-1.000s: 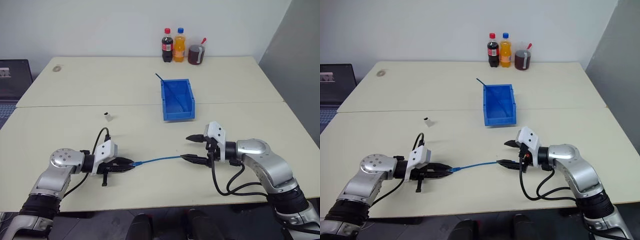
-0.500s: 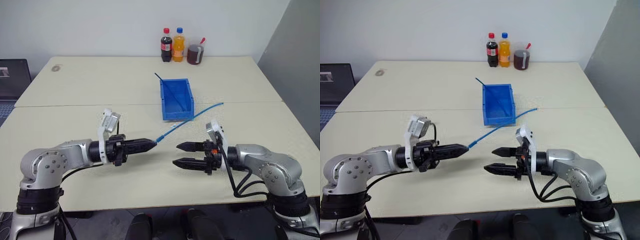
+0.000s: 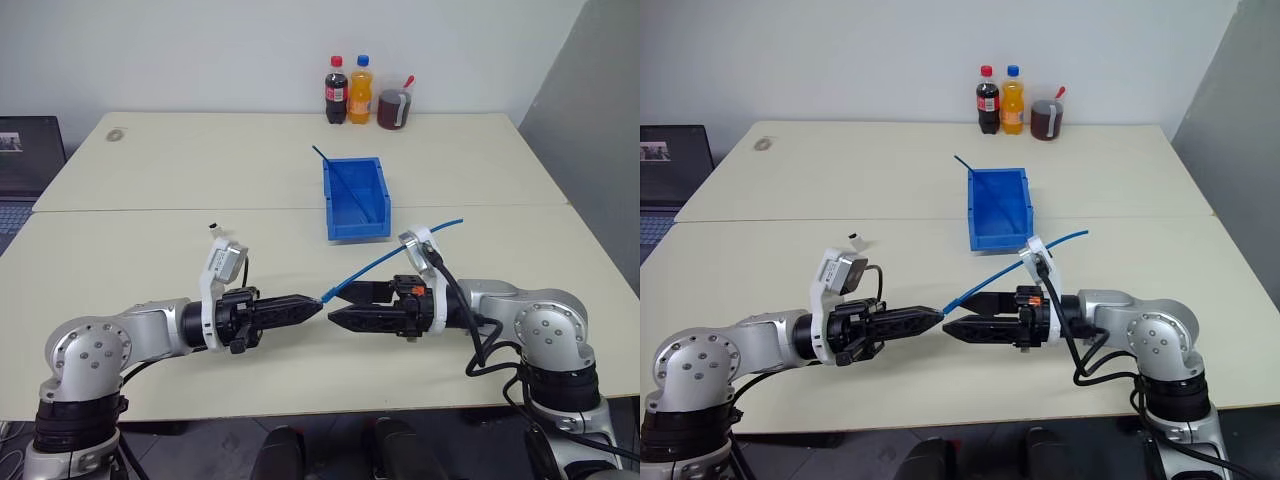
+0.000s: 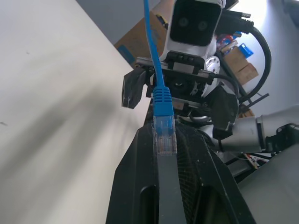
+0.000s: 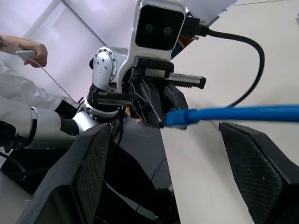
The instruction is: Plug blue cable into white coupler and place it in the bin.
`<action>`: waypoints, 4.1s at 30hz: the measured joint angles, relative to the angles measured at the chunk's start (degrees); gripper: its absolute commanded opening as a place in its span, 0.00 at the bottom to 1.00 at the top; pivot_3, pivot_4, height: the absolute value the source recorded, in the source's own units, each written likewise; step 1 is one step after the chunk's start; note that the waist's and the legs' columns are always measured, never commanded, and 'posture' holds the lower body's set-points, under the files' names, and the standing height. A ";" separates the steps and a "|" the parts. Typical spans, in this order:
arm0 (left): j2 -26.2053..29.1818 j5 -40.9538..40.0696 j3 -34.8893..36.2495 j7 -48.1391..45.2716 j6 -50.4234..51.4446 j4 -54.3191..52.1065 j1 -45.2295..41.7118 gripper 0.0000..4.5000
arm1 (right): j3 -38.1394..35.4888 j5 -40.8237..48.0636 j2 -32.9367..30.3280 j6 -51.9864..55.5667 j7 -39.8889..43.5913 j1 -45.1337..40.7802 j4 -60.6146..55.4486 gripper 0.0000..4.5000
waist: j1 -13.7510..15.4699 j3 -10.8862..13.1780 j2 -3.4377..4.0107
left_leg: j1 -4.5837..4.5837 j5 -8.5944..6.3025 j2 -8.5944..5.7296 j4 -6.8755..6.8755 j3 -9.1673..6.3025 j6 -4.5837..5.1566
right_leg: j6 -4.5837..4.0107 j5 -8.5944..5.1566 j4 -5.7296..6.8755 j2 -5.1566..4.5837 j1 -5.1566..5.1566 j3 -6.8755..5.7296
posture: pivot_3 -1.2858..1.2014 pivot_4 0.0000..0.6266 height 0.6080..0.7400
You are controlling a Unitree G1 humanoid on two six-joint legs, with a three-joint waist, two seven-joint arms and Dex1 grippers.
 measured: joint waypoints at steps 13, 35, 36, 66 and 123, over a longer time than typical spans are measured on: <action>-0.01 -3.08 -0.80 1.89 -1.04 -1.81 1.03 0.05 | 0.48 2.36 0.59 0.84 -0.63 -1.76 2.66 0.19 | 0.00 0.00 0.00 | -0.01 0.00 0.00 -0.03 0.01 0.00 | 0.00 0.00 -0.06 0.01 -0.01 0.02 | 0.52 0.24 1.00; 8.12 2.00 -1.15 -4.50 -6.29 -6.46 6.37 0.59 | 1.51 -1.28 -0.20 -2.92 -0.87 -3.83 8.88 0.03 | -0.16 0.03 0.04 | -0.03 0.00 0.00 -0.22 0.06 0.00 | -0.01 0.00 -0.30 0.02 -0.04 0.02 | 0.52 0.24 1.00; 9.37 3.87 -1.13 -5.85 -7.59 -6.88 7.08 0.65 | 1.49 -2.02 -0.56 -3.54 -0.69 -3.84 9.39 0.03 | -0.14 0.03 0.04 | -0.03 0.00 0.01 -0.27 0.07 0.00 | -0.01 0.00 -0.37 0.02 -0.04 0.02 | 0.52 0.24 1.00; -24.53 68.02 -1.57 53.40 -44.53 30.75 -12.49 1.00 | 3.02 -18.66 -0.14 -18.63 1.64 -5.36 18.03 0.03 | 1.26 -0.02 -0.03 | -0.44 0.01 -0.11 -0.02 -0.01 -0.01 | 0.01 0.34 -0.53 -0.10 -0.08 -0.17 | 0.52 0.24 1.00; -4.52 63.76 -30.66 -29.99 -66.23 34.13 -12.56 0.18 | 15.47 -33.93 -4.94 -32.15 14.14 -11.97 16.72 0.03 | 1.76 0.08 0.21 | -0.75 0.13 -0.12 0.45 -0.02 -0.34 | 0.37 0.28 -0.52 -0.07 -0.18 -0.35 | 0.52 0.24 1.00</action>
